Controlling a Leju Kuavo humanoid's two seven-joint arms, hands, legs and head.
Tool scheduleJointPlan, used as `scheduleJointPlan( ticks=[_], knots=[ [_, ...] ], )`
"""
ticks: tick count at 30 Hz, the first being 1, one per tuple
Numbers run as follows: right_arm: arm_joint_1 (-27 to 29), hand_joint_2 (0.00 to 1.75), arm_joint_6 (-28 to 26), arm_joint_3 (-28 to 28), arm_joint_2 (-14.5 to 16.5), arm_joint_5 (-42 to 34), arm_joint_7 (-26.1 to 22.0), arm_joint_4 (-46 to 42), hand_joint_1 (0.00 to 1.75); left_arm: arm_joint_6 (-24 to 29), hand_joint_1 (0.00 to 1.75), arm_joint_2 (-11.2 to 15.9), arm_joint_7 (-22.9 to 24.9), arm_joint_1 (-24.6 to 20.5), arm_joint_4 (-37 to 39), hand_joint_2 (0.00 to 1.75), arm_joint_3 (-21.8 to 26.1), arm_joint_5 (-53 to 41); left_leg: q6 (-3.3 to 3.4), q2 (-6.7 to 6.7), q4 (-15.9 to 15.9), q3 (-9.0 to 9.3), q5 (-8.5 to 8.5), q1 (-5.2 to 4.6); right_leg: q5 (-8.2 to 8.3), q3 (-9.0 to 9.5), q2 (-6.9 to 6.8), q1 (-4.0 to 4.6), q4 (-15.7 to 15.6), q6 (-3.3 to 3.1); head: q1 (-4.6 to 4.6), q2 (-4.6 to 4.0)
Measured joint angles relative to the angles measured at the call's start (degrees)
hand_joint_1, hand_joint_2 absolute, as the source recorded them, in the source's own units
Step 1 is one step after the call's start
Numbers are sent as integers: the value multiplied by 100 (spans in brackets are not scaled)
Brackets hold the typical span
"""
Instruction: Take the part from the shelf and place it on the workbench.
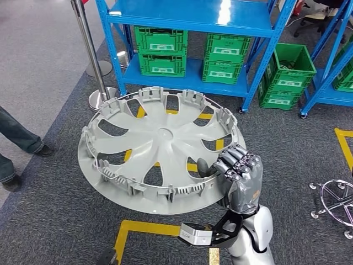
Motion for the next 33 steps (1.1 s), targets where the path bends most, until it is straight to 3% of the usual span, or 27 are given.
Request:
scheduleJointPlan(
  ticks=[2, 4, 6, 8, 10, 12, 13, 14, 16, 18, 20, 22, 24, 27, 29, 30, 31, 33],
  knots=[
    [-2, 175, 0, 5, 0, -1, 1, -36, 175, -1, 0, -5, 2, -1, -1, 0, -4, -7, -16, 69, 26, -14, 5, -34, 306, 480, -176, 31, -847, -62, 0, 0],
    [-20, 175, -1, 11, 0, -3, 1, -68, 175, -1, 0, -6, 2, -1, -1, 0, -6, -13, -63, 148, 53, -46, 21, -66, 402, 720, -311, 69, -1316, -119, -6, 0],
    [-19, 175, -2, 10, 0, -5, 2, -86, 175, -1, 0, -3, 3, -2, 0, 0, -8, -15, -117, 248, 68, -71, 47, -71, 424, 704, -242, 81, -1351, -167, -11, 0],
    [-6, 175, -2, 8, 0, 1, 2, -101, 175, -1, 0, -2, 5, -8, -2, 0, -10, -15, -181, 208, 150, -104, -32, -53, 485, 675, -147, 57, -1373, -227, -14, 0],
    [-6, 175, -2, 16, 0, 17, 1, -125, 175, 0, 0, -3, 28, -12, -2, 0, -12, 3, -254, 7, 600, -276, -361, -18, 540, 645, -61, 31, -1391, -282, -24, 0],
    [-8, 175, -2, 25, 0, 31, 1, -149, 175, 10, 0, -9, 82, -12, -1, 0, -12, 33, -300, -106, 1376, -571, -757, 12, 572, 602, 44, 34, -1383, -306, -31, 0],
    [-8, 175, -1, 25, 0, 34, 1, -156, 175, 16, 0, -13, 106, -13, -1, 0, -12, 45, -309, -115, 1643, -664, -843, 20, 584, 583, 104, 37, -1375, -307, -31, 0],
    [-7, 175, -1, 25, 0, 36, 1, -158, 175, 21, 0, -16, 119, -17, -2, 0, -12, 55, -311, -119, 1717, -672, -817, 27, 594, 567, 165, 39, -1363, -302, -31, 0],
    [-6, 175, -2, 25, 0, 40, 1, -159, 175, 22, 0, -22, 126, -29, -2, 0, -12, 63, -295, -174, 1206, -391, -478, 45, 604, 548, 294, 38, -1334, -287, -32, 0],
    [-14, 175, -2, 28, 0, 44, 1, -167, 175, 22, 0, -28, 133, -40, -2, 0, -12, 63, -260, -431, 475, -28, -199, 77, 616, 511, 417, 41, -1299, -253, -27, 0],
    [-24, 175, -2, 32, 0, 44, 1, -184, 175, 22, 0, -38, 146, -51, -3, 0, -12, 63, -229, -604, 162, 94, -173, 87, 651, 424, 525, 28, -1273, -183, -31, 0],
    [-17, 175, -2, 31, 0, 45, 1, -203, 175, 22, 0, -54, 156, -60, -5, 0, -11, 62, -185, -516, 110, 75, -162, 85, 687, 349, 617, 5, -1273, -106, -40, 0],
    [-9, 175, -2, 27, 0, 45, 1, -219, 175, 24, 0, -72, 160, -69, -8, 0, -10, 62, -117, -389, 64, 70, -121, 102, 567, 226, 490, 10, -1106, -51, -14, 0],
    [-20, 175, -2, 27, 0, 43, -2, -231, 175, 25, 0, -85, 162, -64, -11, 0, -10, 62, -69, -165, 46, 53, -97, 91, 42, -254, 129, 7, -71, 13, 41, 0],
    [-11, 175, -2, 23, 0, 48, -2, -234, 175, 25, 0, -85, 164, -54, -11, 0, -10, 56, -68, -14, 51, 44, -97, 76, -80, -438, 71, 0, 384, 36, 42, 0],
    [-5, 175, -2, 19, 0, 54, -1, -247, 175, 23, 0, -85, 166, -55, -12, 0, -11, 45, -69, 52, 56, 42, -98, 73, 16, -364, 51, 0, 281, 34, 43, 0],
    [3, 175, -2, 13, 0, 62, 0, -281, 175, 22, 0, -85, 163, -59, -13, 0, -17, 29, -74, 110, 61, 42, -101, 71, 190, -175, 8, 2, -39, 23, 43, 0],
    [13, 175, -2, 4, 0, 77, 1, -403, 175, 16, 0, -75, 142, -59, -13, 0, -46, -11, -100, 212, 86, 38, -116, 49, 469, 283, -202, 33, -856, -15, 46, 0]
  ],
)
